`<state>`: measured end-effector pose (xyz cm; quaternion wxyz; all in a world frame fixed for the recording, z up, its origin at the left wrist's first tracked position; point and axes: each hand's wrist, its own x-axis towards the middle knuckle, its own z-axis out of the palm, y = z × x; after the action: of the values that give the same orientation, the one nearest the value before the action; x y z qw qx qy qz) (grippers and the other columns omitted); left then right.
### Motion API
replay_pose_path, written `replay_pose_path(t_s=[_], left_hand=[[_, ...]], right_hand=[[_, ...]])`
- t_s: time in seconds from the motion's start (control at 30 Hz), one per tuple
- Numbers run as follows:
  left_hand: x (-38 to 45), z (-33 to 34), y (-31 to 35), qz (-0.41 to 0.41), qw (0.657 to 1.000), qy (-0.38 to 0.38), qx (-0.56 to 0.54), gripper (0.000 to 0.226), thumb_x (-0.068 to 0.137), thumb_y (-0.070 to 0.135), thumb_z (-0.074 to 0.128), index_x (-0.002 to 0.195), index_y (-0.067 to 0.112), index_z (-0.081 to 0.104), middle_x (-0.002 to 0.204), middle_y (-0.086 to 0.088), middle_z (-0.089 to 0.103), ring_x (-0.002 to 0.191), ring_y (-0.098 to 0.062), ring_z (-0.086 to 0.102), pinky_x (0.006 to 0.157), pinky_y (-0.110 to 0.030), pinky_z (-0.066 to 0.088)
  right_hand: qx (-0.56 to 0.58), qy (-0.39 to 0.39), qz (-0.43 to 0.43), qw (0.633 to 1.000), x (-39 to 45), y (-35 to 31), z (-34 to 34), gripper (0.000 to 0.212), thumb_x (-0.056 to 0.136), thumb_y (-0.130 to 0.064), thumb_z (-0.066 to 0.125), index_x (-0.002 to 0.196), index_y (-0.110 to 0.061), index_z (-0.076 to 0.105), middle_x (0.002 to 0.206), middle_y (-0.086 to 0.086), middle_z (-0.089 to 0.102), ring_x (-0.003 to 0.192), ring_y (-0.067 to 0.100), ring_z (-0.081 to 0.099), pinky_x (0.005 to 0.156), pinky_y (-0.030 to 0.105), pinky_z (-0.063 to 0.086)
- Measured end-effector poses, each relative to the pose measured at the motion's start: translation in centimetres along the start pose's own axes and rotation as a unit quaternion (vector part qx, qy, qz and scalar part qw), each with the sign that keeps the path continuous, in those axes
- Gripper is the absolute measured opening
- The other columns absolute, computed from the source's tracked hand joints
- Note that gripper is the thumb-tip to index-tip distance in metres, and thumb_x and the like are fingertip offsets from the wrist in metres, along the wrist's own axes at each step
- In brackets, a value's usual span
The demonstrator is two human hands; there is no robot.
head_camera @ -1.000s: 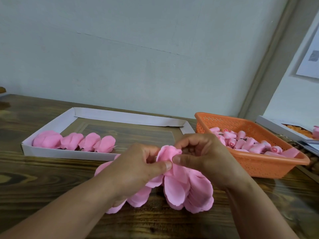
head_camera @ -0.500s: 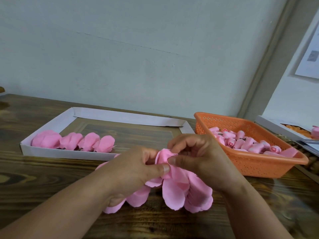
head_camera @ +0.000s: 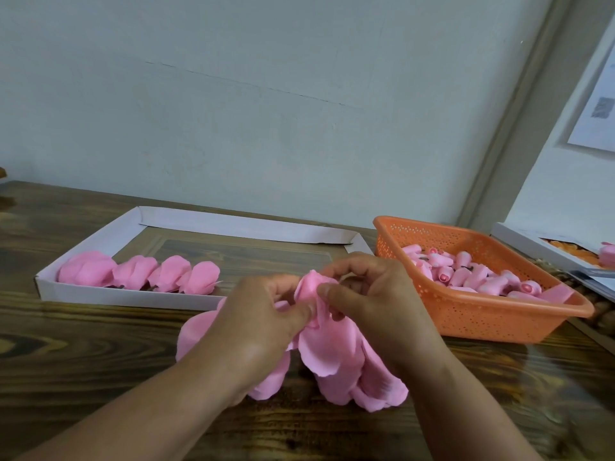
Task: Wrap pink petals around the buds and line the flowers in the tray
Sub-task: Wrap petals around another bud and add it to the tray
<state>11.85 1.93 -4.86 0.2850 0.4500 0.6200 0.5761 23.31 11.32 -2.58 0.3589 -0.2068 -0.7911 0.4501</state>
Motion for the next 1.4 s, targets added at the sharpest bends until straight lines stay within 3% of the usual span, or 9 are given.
replay_pose_path(t_s=[0.2,0.33,0.47,0.57,0.63,0.77,0.9,1.23,1.4], left_hand=[[0.0,-0.4,0.3,0.0,1.0,0.001,0.031,0.02,0.092,0.016,0.06,0.09,0.027,0.077,0.081,0.004,0.076,0.083,-0.015,0.071,0.082,-0.041,0.056],[0.3,-0.4,0.1,-0.036,0.999,0.02,-0.033,0.021,0.085,0.02,0.068,0.103,0.031,0.068,0.092,-0.001,0.075,0.084,-0.018,0.071,0.083,-0.044,0.056],[0.8,-0.7,0.0,-0.08,0.975,0.004,-0.206,0.019,0.086,0.014,0.056,0.078,0.005,0.071,0.079,-0.017,0.069,0.072,-0.021,0.068,0.063,-0.03,0.055],[0.9,-0.3,-0.2,-0.085,0.965,0.007,-0.249,0.028,0.082,-0.004,0.05,0.062,0.002,0.068,0.073,-0.015,0.068,0.073,-0.022,0.07,0.069,-0.028,0.058],[0.9,-0.1,-0.3,-0.094,0.961,0.039,-0.258,0.027,0.081,-0.01,0.051,0.066,-0.001,0.07,0.075,-0.015,0.072,0.071,-0.02,0.073,0.066,-0.025,0.06],[1.3,-0.5,-0.8,-0.11,0.969,0.113,-0.192,0.014,0.095,0.008,0.053,0.097,0.004,0.067,0.077,-0.012,0.075,0.07,-0.022,0.073,0.065,-0.033,0.06],[1.1,-0.8,-0.3,-0.075,0.99,0.099,-0.061,0.023,0.097,0.026,0.052,0.088,0.021,0.073,0.084,-0.005,0.075,0.089,-0.029,0.07,0.09,-0.051,0.053],[0.4,-0.3,0.4,-0.042,0.998,0.043,0.03,0.038,0.101,0.033,0.041,0.088,0.022,0.075,0.086,0.0,0.075,0.091,-0.018,0.068,0.091,-0.045,0.053],[0.5,-0.4,0.1,-0.035,0.999,0.017,0.018,0.041,0.099,0.043,0.035,0.09,0.027,0.073,0.082,0.009,0.074,0.079,-0.003,0.068,0.069,-0.021,0.052]], right_hand=[[-0.023,-0.007,-0.011,1.0,-0.2,0.0,0.3,0.018,0.082,0.003,0.064,0.083,-0.015,0.068,0.051,-0.002,0.06,0.048,0.009,0.053,0.05,0.024,0.045],[0.006,0.001,0.001,1.0,-0.1,-0.1,0.0,0.019,0.081,0.005,0.065,0.079,-0.013,0.07,0.057,0.005,0.066,0.049,0.009,0.056,0.052,0.028,0.049],[0.041,0.089,0.008,0.995,0.1,0.3,-0.4,0.021,0.08,0.009,0.063,0.074,-0.011,0.067,0.047,-0.004,0.061,0.042,0.006,0.054,0.046,0.016,0.043],[0.052,0.121,0.008,0.991,0.2,0.6,-0.2,0.018,0.081,0.007,0.063,0.074,-0.01,0.067,0.047,-0.003,0.061,0.043,0.006,0.055,0.045,0.016,0.044],[0.041,0.129,0.004,0.991,0.1,0.7,0.2,0.02,0.081,0.004,0.064,0.073,-0.015,0.067,0.048,-0.005,0.062,0.044,0.005,0.056,0.047,0.017,0.045],[0.031,0.11,-0.015,0.993,0.1,0.6,0.2,0.02,0.082,0.004,0.063,0.077,-0.015,0.068,0.052,-0.004,0.064,0.048,0.004,0.058,0.051,0.018,0.048],[0.001,0.028,-0.036,0.999,-0.1,0.2,-0.2,0.027,0.081,0.01,0.062,0.074,-0.016,0.067,0.062,-0.003,0.066,0.053,0.005,0.059,0.055,0.017,0.049],[-0.115,-0.039,-0.064,0.991,-0.1,0.1,0.0,0.022,0.082,0.003,0.064,0.077,-0.018,0.067,0.08,-0.005,0.06,0.069,0.009,0.056,0.065,0.023,0.045],[-0.109,-0.028,-0.052,0.992,0.0,0.2,0.3,0.025,0.083,0.003,0.063,0.076,-0.021,0.067,0.081,-0.005,0.06,0.071,0.011,0.057,0.066,0.025,0.046]])
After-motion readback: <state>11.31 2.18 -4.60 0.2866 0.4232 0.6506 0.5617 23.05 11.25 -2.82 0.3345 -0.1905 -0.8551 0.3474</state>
